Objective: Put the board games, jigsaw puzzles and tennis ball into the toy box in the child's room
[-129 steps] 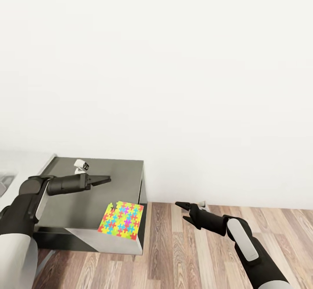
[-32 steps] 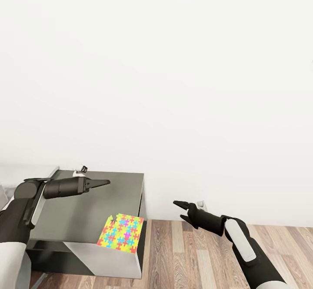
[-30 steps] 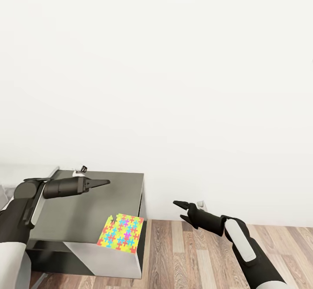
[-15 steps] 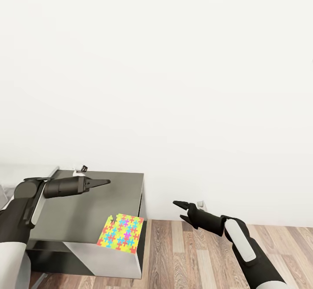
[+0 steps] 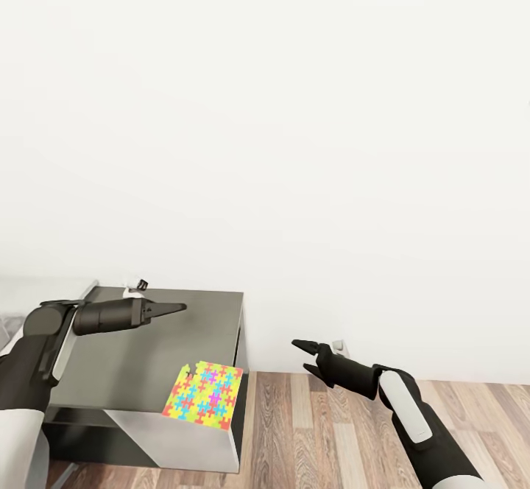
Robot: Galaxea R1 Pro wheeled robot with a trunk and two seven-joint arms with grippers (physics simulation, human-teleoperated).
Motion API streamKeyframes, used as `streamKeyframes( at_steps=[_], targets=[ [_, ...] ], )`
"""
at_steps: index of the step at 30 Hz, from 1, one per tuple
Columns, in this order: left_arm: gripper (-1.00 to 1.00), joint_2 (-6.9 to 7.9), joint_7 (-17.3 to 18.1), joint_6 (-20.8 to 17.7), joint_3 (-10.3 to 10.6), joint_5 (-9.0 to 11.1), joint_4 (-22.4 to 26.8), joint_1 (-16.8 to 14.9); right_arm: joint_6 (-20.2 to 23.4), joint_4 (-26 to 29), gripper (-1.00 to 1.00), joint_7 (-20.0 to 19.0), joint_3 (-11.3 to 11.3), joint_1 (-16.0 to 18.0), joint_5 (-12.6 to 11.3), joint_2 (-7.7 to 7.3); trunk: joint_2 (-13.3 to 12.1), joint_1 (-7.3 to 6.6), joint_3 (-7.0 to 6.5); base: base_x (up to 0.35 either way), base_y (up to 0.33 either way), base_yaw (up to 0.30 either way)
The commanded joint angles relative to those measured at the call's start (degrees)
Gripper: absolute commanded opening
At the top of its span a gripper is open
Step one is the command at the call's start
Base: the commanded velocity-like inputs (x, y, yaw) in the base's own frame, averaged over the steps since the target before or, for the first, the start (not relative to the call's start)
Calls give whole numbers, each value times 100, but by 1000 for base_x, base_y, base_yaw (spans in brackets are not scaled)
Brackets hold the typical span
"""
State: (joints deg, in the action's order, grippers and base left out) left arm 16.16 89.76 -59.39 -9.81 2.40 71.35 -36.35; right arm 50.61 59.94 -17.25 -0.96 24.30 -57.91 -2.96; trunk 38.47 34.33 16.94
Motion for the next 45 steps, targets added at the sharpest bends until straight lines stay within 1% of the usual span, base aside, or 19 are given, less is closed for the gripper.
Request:
streamKeyframes(
  at_steps=[1,11,13,19,23,29,37,43,45],
  targets=[
    [100,1,24,-61,2,-4,1,-4,10,0,100,-33,-6,4,26,-4,49,24,27,0,0,0],
    [100,3,24,-61,11,-6,1,-4,20,0,100,-26,-13,4,25,8,450,244,206,0,0,0],
    [100,3,24,-61,12,-9,1,-4,21,0,100,-25,-16,4,25,25,530,287,242,0,0,0],
    [100,-4,24,-61,20,-11,2,-4,18,0,100,-28,-23,4,32,139,771,419,350,0,0,0],
    [100,-6,24,-61,28,-11,8,-4,19,0,100,-32,-22,4,31,164,931,507,422,-70,0,0],
    [100,-7,24,-61,31,-11,17,-4,19,0,100,-33,-17,4,33,172,1172,639,529,-210,0,0],
    [100,-11,24,-61,31,-11,19,-4,7,-16,100,-30,12,4,41,173,1493,815,673,-34,0,0],
    [100,-8,24,-61,31,-11,19,-4,-12,-297,100,-33,70,4,14,173,1733,946,781,-2,0,0],
    [100,-9,24,-61,31,-11,19,-4,-175,-345,100,-29,89,4,-7,177,1813,990,816,0,0,0]
  ],
)
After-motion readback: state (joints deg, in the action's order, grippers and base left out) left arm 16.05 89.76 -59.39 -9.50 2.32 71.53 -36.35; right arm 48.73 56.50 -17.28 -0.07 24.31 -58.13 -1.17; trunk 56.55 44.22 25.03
